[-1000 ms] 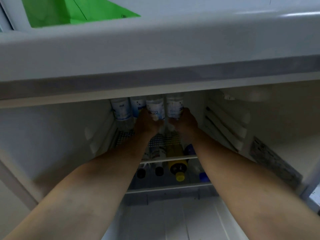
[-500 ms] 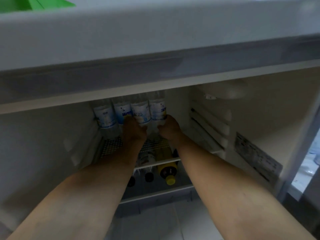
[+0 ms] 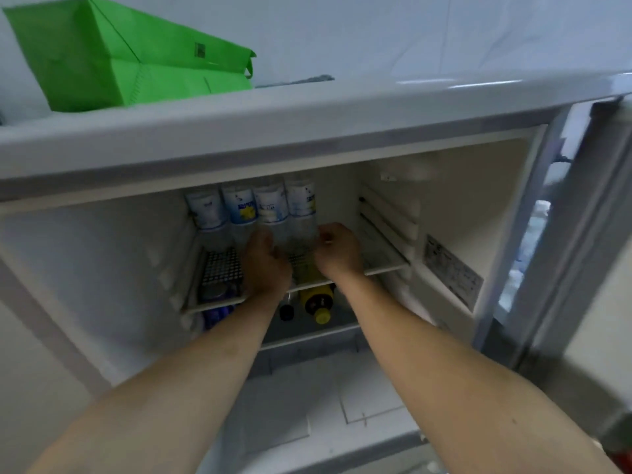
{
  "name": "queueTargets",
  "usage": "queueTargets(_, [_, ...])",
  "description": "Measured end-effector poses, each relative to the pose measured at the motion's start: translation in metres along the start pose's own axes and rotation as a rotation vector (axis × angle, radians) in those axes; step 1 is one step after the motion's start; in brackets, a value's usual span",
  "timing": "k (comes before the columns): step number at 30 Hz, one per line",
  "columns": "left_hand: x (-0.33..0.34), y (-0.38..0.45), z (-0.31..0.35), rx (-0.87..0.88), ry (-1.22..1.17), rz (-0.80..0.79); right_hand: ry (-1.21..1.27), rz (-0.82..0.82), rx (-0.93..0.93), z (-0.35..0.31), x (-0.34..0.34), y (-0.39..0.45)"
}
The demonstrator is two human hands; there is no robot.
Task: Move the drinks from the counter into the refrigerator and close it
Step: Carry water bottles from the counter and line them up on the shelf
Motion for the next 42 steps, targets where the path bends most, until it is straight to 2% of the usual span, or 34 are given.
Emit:
queueTargets(2, [-0.007,-0.025,0.018,-0.030,-0.048,0.025,0.028,0.014,-0.009,0.002,-0.018,-0.032])
queueTargets(5, [-0.015,-0.076,0.044,0.019,-0.137,0.042,0.063,0.052,0.011,0.012,-0.049,-0.088])
queueTargets(7, [-0.021,-0.117,0.061,-0.026,-0.268,0.000,0.072,0.079,0.047,0.026,-0.072,-0.128])
queueTargets(11, [-0.025,-0.203,0.083,-0.099,-0.361,-0.137,0.116,0.129,0.119,0.063,-0.119,-0.223])
queueTargets(16, [-0.015,-0.308,0.109,-0.103,-0.414,-0.336,0.064,0.264,0.308,0.126,-0.186,-0.346])
queueTargets(21, [-0.001,-0.401,0.127,-0.092,-0.455,-0.615,0.050,0.515,0.608,0.188,-0.262,-0.461])
queueTargets(25, [0.014,-0.454,0.106,-0.111,-0.318,-0.985,0.114,0.668,0.873,0.230,-0.300,-0.545])
queueTargets(29, [0.029,-0.492,0.057,-0.212,-0.007,-1.370,0.165,0.780,1.115,0.262,-0.308,-0.626])
queueTargets(32, [0.028,-0.509,0.011,-0.249,0.245,-1.581,0.171,0.839,1.268,0.272,-0.297,-0.678])
queueTargets(34, [0.025,-0.515,-0.014,-0.270,0.333,-1.647,0.186,0.872,1.362,0.273,-0.288,-0.705])
queueTargets(38, [0.026,-0.519,-0.047,-0.424,0.399,-1.661,0.227,0.913,1.511,0.270,-0.268,-0.749])
queueTargets(42, [0.040,-0.525,-0.062,-0.464,0.461,-1.699,0.264,0.955,1.635,0.258,-0.248,-0.789])
Point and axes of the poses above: each hand's wrist, its own y-axis towards the middle knuckle, its own x-axis out of the palm, z = x × y, the point moved 1 cm from there along y, towards the middle knuckle, and after that the axes turned 4 degrees about -y, right-handed, at the moved point
